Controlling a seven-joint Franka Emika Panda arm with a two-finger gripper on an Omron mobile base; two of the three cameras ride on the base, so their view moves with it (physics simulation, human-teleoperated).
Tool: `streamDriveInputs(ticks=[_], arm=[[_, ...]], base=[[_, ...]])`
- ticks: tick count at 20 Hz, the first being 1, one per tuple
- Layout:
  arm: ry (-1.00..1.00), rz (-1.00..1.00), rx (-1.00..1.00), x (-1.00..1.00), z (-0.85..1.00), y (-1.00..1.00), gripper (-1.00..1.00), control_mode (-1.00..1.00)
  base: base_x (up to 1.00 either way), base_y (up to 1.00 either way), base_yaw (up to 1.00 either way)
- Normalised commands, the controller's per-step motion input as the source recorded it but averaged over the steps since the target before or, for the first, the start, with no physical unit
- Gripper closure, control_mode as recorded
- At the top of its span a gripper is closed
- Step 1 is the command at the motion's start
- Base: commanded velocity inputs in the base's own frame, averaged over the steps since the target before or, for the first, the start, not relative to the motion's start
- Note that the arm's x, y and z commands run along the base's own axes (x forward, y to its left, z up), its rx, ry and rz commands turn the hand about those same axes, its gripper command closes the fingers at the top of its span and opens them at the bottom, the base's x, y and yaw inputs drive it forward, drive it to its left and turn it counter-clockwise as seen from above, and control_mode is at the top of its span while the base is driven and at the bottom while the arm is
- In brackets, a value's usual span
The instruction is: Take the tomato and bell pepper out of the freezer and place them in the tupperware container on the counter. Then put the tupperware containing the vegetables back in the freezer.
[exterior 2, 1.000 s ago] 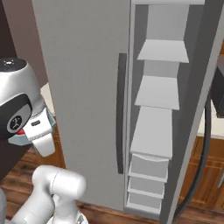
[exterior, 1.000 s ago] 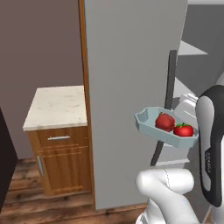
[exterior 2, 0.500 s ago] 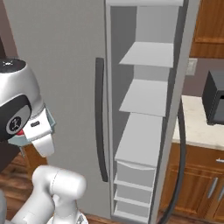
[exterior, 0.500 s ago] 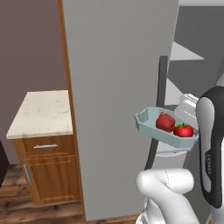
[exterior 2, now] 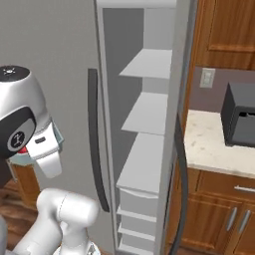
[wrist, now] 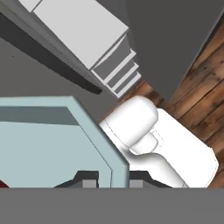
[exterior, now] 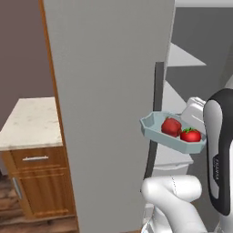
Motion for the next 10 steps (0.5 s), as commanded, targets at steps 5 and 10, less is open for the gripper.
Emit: streamDriveInputs(ticks=[5, 10], arm=[[0.00, 0.00, 0.00, 0.00, 0.00, 0.00, 1.00, 1.00], [0.00, 0.00, 0.00, 0.00, 0.00, 0.00, 1.00, 1.00]], base=[[0.46, -0.46, 0.00], [0.25, -0.52, 0.00]])
